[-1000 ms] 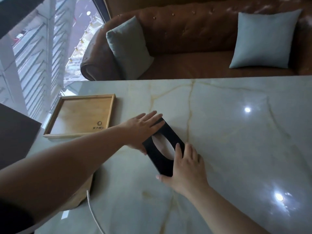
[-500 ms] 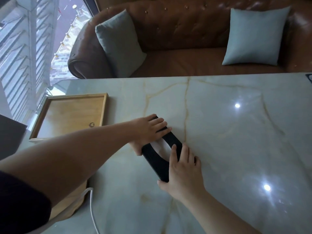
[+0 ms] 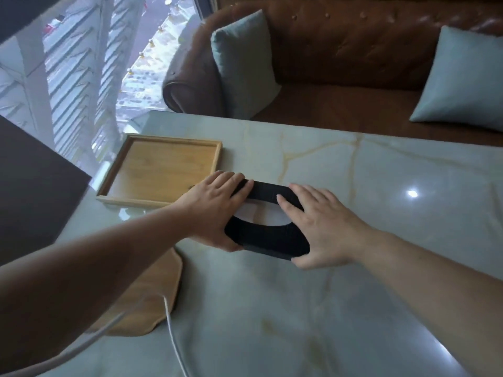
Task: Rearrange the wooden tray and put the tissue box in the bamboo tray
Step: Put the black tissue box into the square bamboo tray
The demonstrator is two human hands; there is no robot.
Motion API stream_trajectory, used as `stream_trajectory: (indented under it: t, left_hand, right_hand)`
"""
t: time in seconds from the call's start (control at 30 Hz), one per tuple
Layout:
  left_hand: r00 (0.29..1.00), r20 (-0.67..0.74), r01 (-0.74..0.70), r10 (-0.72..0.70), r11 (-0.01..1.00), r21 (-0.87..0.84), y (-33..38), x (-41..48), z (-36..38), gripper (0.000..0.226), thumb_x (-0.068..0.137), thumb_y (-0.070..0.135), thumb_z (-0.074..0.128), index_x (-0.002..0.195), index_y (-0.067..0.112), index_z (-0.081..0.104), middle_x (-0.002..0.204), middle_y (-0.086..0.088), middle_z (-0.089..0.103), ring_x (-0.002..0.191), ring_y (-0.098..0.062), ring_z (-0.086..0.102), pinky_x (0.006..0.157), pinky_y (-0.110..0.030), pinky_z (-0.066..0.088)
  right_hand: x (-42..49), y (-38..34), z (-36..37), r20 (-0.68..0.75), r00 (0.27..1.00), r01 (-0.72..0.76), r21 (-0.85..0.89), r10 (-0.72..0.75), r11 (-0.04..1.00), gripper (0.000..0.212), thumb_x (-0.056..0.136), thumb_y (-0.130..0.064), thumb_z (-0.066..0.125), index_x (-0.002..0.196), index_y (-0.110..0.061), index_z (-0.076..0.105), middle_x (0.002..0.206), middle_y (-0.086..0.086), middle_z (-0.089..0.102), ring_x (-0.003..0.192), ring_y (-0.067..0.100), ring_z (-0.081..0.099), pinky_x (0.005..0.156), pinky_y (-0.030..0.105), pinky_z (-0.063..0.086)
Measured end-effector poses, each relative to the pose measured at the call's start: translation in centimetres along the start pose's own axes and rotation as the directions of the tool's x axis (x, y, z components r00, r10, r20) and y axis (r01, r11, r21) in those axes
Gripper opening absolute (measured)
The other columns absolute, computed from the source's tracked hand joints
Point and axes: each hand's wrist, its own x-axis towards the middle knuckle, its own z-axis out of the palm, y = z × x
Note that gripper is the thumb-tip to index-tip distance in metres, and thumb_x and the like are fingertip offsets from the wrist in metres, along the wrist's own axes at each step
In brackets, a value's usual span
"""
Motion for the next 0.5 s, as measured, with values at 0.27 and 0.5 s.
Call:
stream_trajectory:
  t: [0.27, 0.5]
  left_hand:
    - [0.984, 0.058, 0.163, -0.167, 0.984, 0.069, -9.3, -4.8, 0.4, 0.125, 0.055, 0.092, 0.036, 0.144, 0.005, 0.025, 0.139, -0.020, 0.043, 0.128, -0.035, 0.036, 0.110, -0.047, 0.027]
    - [0.957, 0.124, 0.247, -0.264, 0.960, 0.134, -16.9, -6.5, 1.7, 0.134, 0.047, 0.091, 0.042, 0.148, 0.011, 0.008, 0.151, -0.018, 0.026, 0.138, -0.033, 0.023, 0.114, -0.045, 0.020]
  right_hand:
    - [10.3, -4.4, -3.6, -0.036, 0.988, 0.152, -0.021, -0.153, 0.988, 0.116, 0.060, -0.071, 0.056, 0.152, -0.017, 0.009, 0.159, 0.024, 0.010, 0.146, 0.035, 0.011, 0.117, 0.046, 0.016]
    - [18.3, -6.9, -5.5, -0.072, 0.975, 0.209, -0.050, -0.212, 0.977, 0.117, 0.063, -0.071, 0.060, 0.153, -0.017, 0.008, 0.160, 0.025, 0.008, 0.147, 0.037, 0.011, 0.117, 0.046, 0.019]
